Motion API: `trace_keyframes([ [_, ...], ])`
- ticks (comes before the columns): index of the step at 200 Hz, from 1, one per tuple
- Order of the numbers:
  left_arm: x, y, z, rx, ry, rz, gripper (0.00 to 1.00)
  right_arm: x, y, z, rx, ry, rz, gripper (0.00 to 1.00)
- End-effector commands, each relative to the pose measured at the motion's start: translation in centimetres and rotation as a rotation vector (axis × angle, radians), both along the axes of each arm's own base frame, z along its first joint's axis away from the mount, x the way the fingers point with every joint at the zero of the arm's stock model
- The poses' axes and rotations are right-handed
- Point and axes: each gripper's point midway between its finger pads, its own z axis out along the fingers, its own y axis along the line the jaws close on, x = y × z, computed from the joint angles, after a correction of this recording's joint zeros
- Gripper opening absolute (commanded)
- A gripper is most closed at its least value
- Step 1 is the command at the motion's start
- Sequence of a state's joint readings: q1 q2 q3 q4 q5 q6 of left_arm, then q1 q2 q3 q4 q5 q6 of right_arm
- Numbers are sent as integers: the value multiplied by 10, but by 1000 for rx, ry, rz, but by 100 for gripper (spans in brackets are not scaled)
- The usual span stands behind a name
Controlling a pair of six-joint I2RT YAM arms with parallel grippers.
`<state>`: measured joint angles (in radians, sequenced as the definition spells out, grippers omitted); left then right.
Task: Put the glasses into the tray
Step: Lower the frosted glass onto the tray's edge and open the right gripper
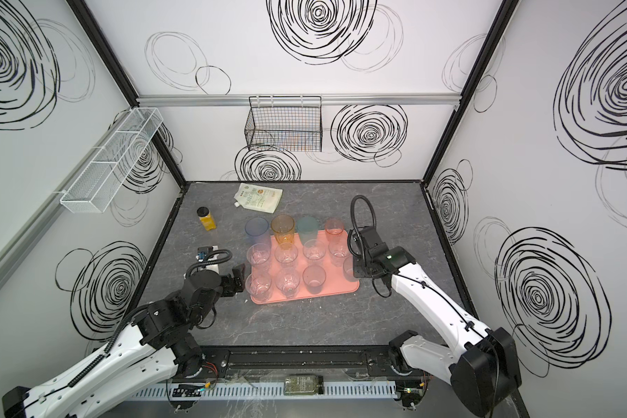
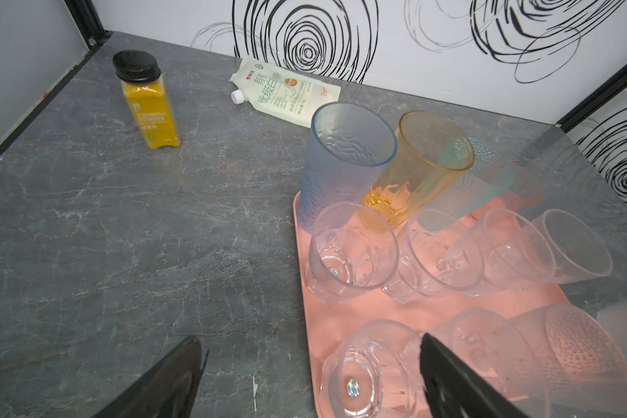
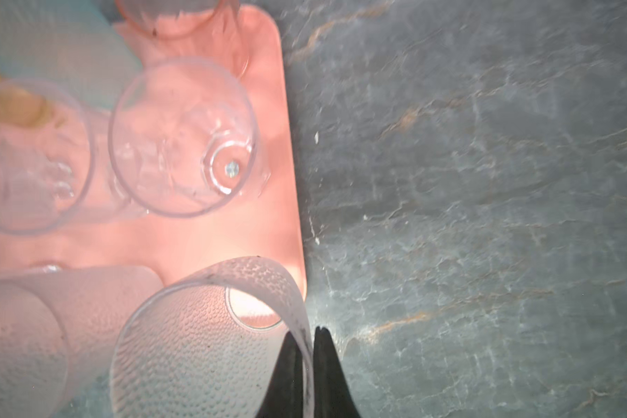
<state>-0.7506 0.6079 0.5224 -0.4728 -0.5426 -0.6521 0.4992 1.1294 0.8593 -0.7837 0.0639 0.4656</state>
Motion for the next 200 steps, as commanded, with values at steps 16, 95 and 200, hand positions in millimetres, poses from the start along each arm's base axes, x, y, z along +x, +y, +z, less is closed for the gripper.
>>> trace_keyframes([
  [16,0,3,-7,-31,7,41,96,1,18,-6,-22,16,-11,0],
  [95,0,7,-16,-20,7,64,96,6,33,-34,-51,54,28,0],
  [200,-1,10,-15,-16,-1,78,96,8,26,-48,-99,82,19,4],
])
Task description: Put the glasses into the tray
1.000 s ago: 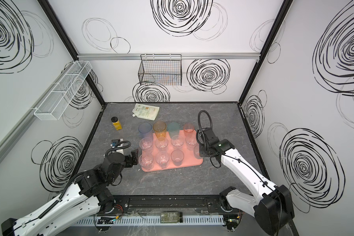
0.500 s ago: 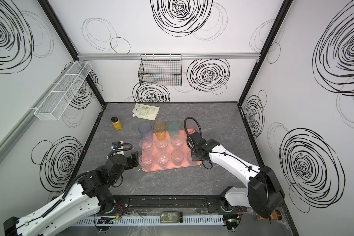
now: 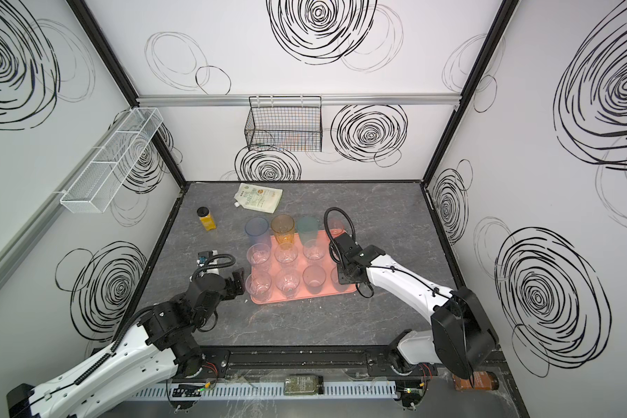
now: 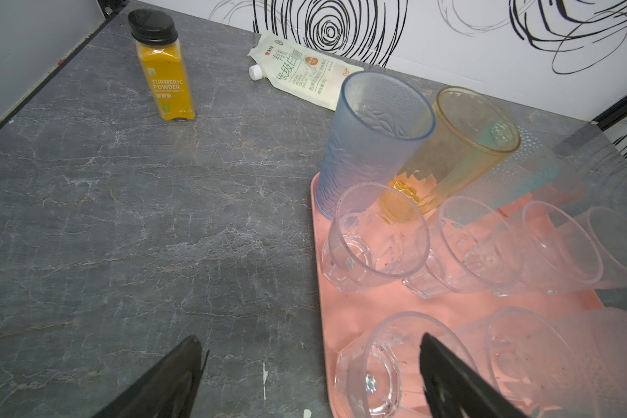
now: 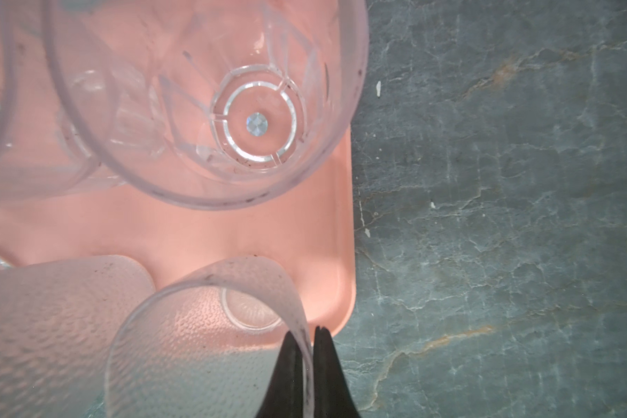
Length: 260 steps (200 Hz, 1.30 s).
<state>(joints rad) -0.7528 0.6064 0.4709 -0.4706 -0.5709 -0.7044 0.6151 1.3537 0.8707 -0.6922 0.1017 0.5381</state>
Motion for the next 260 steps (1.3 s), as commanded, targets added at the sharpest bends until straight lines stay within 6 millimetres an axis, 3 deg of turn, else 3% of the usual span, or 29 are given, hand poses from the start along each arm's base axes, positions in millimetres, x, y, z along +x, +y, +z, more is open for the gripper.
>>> trace_keyframes([
  [1,2,3,4,-15,-28,31,96,0,-8,-4,-36,-5,-15,4],
  [46,2,4,3,-5,-26,37,96,-1,-10,-3,-24,-7,-23,14],
  [75,2,6,8,-12,-37,46,96,3,-7,15,6,-35,-21,23],
  [98,4,10,20,-19,-68,66,96,15,-10,48,18,-92,-31,30],
  [125,24,15,60,9,-174,94,96,50,-35,104,72,-234,-121,45],
  [140,43,32,84,60,-254,170,96,75,-55,134,102,-379,-188,51],
  [159,65,66,112,57,-369,291,97,103,-94,153,113,-549,-328,56],
  [175,76,96,117,48,-412,396,100,118,-126,152,130,-641,-449,61],
  [198,73,129,88,157,-385,551,97,129,-172,132,113,-761,-588,69],
  [221,64,134,64,193,-414,610,97,132,-190,117,9,-807,-587,74],
  [260,48,137,49,356,-425,671,97,118,-220,100,-168,-849,-617,78],
])
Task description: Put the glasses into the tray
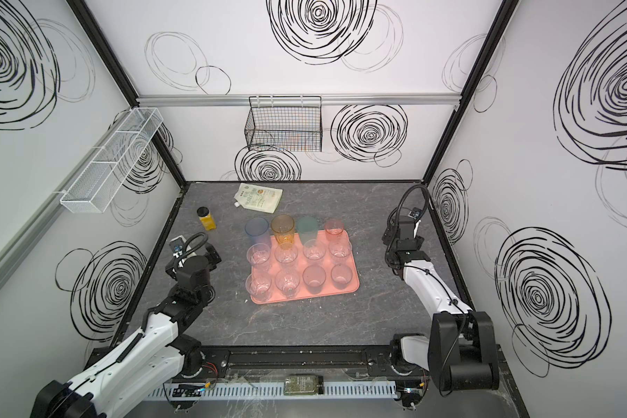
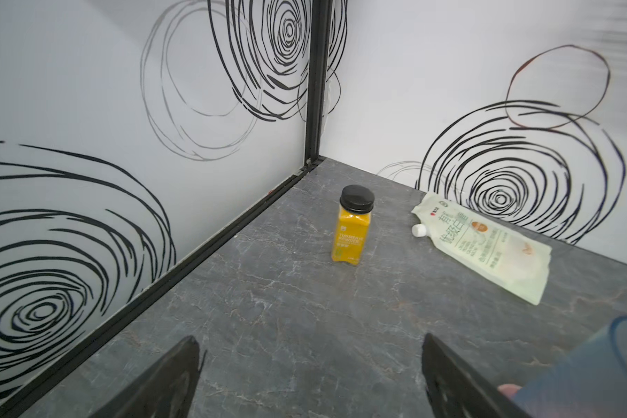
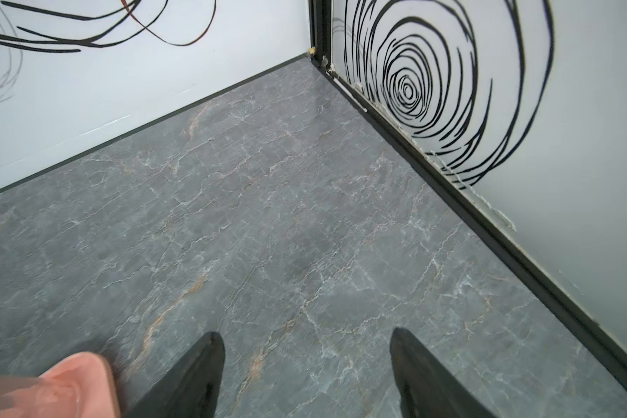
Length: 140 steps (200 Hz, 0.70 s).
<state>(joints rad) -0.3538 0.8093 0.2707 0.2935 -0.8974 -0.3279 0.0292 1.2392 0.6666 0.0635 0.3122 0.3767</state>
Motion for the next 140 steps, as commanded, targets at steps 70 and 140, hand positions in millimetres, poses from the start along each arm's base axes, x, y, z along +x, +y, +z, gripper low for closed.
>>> trace_keyframes([
  [70,20,-3,-8,150,-89,-26,96,-4,-25,-19,-168,-179,-28,77],
  [140,47,2,-2,56,-200,-167,96,8,-9,-25,-163,-255,104,76],
])
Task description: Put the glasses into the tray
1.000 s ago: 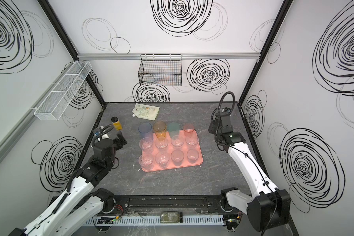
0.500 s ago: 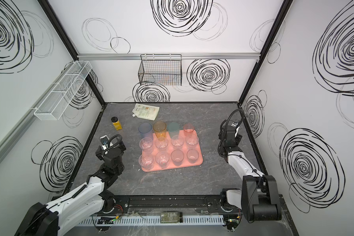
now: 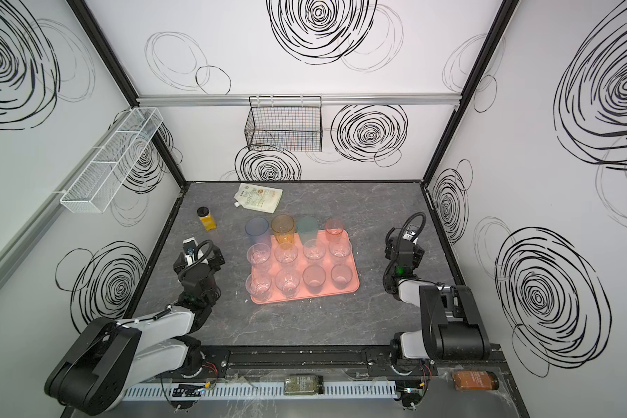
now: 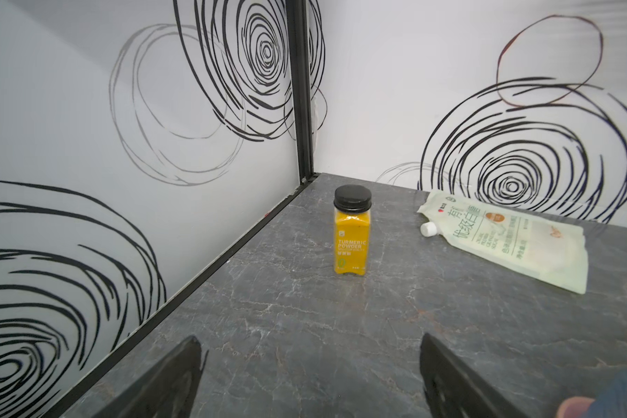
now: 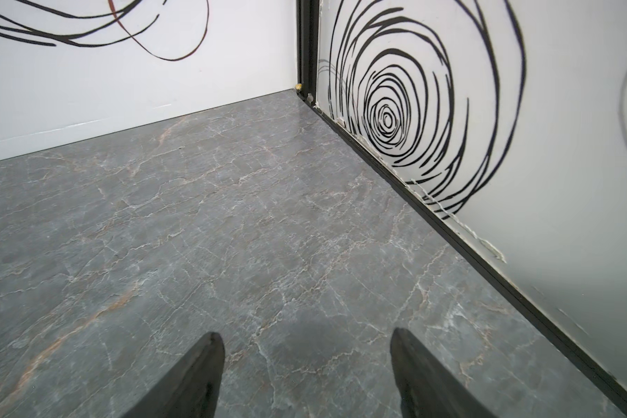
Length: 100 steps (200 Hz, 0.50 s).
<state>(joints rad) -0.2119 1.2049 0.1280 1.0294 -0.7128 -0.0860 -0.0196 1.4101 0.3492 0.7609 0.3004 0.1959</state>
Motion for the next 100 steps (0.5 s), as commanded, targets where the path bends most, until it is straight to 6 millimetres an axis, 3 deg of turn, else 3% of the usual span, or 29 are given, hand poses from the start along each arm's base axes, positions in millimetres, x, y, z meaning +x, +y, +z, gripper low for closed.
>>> trace_keyframes([
  [1,15,-7,24,-56,-139,-105,96,11,7,24,-26,-115,71,76],
  [100,31,-6,20,-58,-160,-220,96,-1,23,18,-30,-191,197,80],
])
